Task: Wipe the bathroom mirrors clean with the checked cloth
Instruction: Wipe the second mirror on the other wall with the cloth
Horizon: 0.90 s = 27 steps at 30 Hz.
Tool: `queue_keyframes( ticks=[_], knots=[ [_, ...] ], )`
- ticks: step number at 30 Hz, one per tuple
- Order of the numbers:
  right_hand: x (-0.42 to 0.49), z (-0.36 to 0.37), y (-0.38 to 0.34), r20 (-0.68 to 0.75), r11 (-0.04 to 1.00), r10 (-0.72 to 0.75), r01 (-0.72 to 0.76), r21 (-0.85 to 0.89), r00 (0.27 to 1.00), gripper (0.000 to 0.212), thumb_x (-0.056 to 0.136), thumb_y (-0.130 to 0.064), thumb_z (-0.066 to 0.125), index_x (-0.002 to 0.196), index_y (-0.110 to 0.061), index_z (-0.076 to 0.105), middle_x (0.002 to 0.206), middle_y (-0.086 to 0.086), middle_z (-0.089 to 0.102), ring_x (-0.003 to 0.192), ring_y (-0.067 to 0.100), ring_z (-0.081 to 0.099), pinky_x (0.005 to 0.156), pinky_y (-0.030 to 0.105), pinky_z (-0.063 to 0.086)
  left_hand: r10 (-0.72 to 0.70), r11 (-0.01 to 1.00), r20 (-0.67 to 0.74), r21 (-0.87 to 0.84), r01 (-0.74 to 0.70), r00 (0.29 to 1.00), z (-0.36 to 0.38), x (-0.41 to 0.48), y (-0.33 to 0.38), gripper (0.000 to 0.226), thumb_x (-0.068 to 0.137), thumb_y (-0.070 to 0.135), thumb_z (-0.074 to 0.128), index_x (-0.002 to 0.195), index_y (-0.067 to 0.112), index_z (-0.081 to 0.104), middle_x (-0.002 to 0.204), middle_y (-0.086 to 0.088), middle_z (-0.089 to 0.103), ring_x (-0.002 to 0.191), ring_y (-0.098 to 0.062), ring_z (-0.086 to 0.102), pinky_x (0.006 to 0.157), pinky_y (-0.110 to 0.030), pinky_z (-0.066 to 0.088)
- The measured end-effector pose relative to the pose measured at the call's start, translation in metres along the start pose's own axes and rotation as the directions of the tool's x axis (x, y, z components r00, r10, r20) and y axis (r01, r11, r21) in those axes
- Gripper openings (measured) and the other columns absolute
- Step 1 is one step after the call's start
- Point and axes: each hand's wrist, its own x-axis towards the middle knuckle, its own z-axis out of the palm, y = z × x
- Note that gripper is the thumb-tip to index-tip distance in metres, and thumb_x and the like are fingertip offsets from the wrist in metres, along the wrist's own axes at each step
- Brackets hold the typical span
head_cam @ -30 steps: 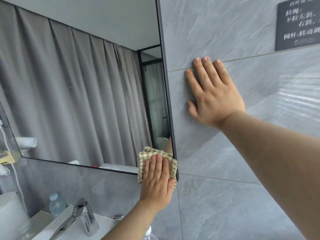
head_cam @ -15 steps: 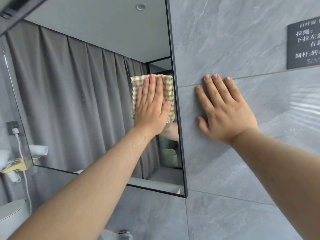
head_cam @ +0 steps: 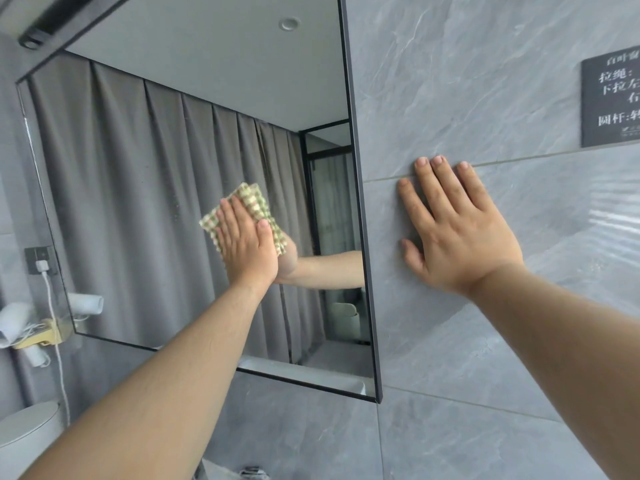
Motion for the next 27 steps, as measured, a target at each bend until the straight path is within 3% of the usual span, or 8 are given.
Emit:
queue_keyframes(
  ticks=[6,11,16,21,27],
  knots=[
    [0.0,-0.001,0.0,0.017,1.0,0.001,-0.001,0.004,1.0,0.079,0.086,-0.043,0.046,0.151,0.0,0.033,0.157,0.028,0.025,0.146,0.044,0.024,0.122,0.056,0.011,-0.018,0.998,0.024,0.058,0.017,1.0,0.004,-0.016,-0.023,0.074,0.093,0.04,0.012,0.157,0.005,-0.004,0.166,-0.011,-0.008,0.153,-0.019,-0.011,0.124,-0.04,-0.008],
    [0.0,0.0,0.0,0.018,1.0,0.001,-0.001,-0.005,1.0,0.079,0.086,-0.042,0.046,0.15,0.001,0.033,0.157,0.028,0.026,0.146,0.044,0.025,0.121,0.056,0.013,0.229,0.964,0.024,0.135,-0.23,0.973,-0.011,0.009,0.03,0.079,0.089,0.041,0.003,0.157,0.001,-0.003,0.166,-0.012,-0.009,0.153,-0.02,-0.012,0.124,-0.036,-0.01],
    [0.0,-0.001,0.001,0.016,1.0,0.0,0.0,-0.005,1.0,0.078,0.086,-0.042,0.047,0.15,0.001,0.035,0.156,0.029,0.027,0.145,0.044,0.027,0.121,0.056,0.014,0.458,0.871,0.056,0.174,-0.46,0.887,-0.016,0.036,0.104,0.072,0.094,0.039,0.009,0.157,0.006,-0.005,0.166,-0.012,-0.01,0.153,-0.022,-0.013,0.124,-0.039,-0.01],
    [0.0,-0.001,0.001,0.015,1.0,-0.002,0.002,-0.004,1.0,0.078,0.086,-0.042,0.049,0.15,0.001,0.036,0.156,0.028,0.029,0.145,0.044,0.028,0.121,0.057,0.016,0.541,0.817,0.111,0.166,-0.552,0.834,-0.037,0.086,0.171,0.066,0.104,0.036,0.019,0.157,0.011,-0.011,0.165,-0.01,-0.018,0.152,-0.022,-0.018,0.123,-0.039,-0.013],
    [0.0,-0.001,0.001,0.014,1.0,0.003,-0.003,-0.002,1.0,0.077,0.086,-0.042,0.046,0.15,0.0,0.036,0.156,0.028,0.028,0.145,0.044,0.027,0.12,0.057,0.018,0.587,0.782,0.122,0.17,-0.6,0.8,-0.044,0.111,0.183,0.065,0.104,0.037,0.018,0.157,0.013,-0.011,0.165,-0.008,-0.019,0.152,-0.021,-0.018,0.123,-0.039,-0.012]
  ],
)
